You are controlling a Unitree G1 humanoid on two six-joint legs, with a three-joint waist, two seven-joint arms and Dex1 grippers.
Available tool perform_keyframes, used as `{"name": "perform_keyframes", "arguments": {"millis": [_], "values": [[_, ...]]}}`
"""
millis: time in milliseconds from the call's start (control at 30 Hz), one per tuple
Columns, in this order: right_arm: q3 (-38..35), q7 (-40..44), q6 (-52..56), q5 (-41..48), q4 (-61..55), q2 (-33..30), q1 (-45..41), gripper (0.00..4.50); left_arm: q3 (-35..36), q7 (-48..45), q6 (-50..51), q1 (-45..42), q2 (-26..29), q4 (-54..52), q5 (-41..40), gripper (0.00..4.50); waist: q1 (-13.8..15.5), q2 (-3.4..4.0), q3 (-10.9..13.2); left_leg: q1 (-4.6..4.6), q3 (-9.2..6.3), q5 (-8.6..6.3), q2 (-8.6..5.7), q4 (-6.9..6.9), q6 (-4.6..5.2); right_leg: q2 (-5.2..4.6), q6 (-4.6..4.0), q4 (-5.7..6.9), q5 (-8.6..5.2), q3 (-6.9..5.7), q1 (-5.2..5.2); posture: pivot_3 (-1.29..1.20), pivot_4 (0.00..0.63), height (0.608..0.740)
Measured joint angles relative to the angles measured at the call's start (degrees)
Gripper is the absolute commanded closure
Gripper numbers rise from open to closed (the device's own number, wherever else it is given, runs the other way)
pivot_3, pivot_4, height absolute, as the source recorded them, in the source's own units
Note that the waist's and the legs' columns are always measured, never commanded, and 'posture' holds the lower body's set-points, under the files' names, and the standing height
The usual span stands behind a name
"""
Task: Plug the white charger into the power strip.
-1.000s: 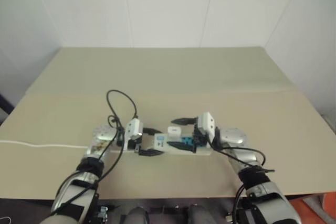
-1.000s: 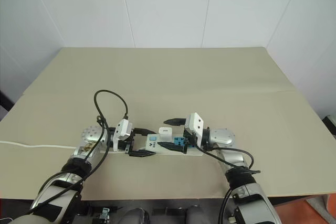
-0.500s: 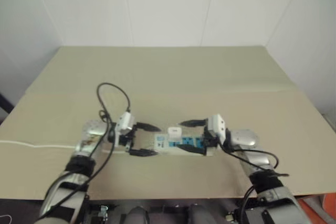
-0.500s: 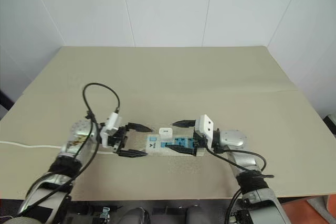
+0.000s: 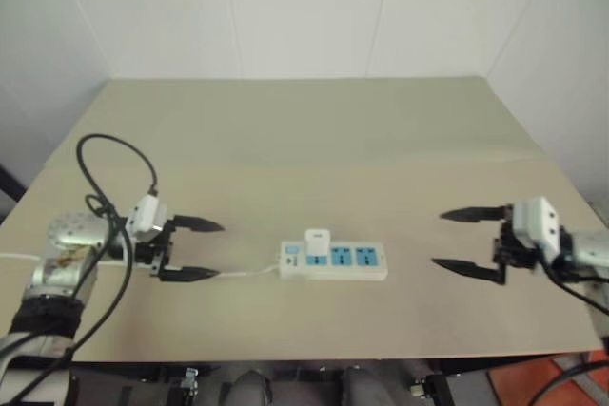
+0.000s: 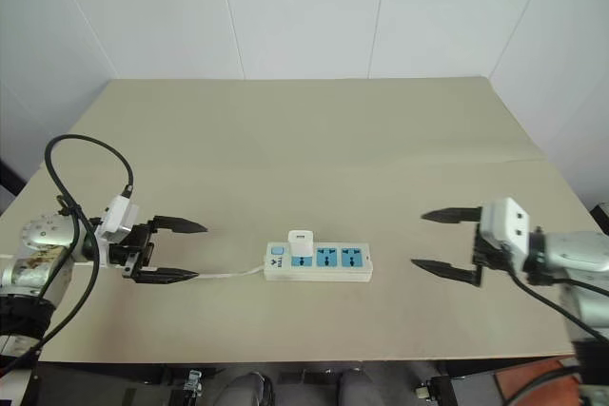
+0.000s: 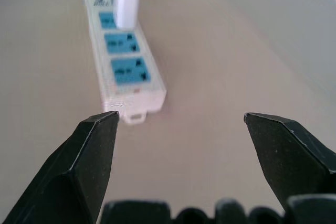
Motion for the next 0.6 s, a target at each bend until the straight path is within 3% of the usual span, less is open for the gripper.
{"name": "perform_keyframes", "arguments": {"millis": [167, 600], "values": [[-4.2, -0.2, 2.9, 0.0, -4.0, -3.9, 4.7, 0.0, 0.5, 0.0, -0.7, -0.1, -0.1, 0.6, 0.2, 0.03, -0.5, -0.02, 0.0, -0.02, 0.02, 0.0, 0.03, 0.0, 0.0, 0.01, 0.01, 0.0, 0.0, 0.01, -0.01, 0.0, 0.15, 0.74], [-7.5, -2.8, 1.7, -3.0, -4.6, -4.0, 8.8, 0.0, 0.5, 0.0, -0.7, -1.6, -2.2, 2.1, 2.4, 0.03, -0.4, -0.07, 0.0, -0.02, 0.03, 0.0, 0.02, 0.01, 0.0, 0.01, 0.01, 0.0, 0.0, 0.02, -0.01, 0.0, 0.15, 0.74]]}}
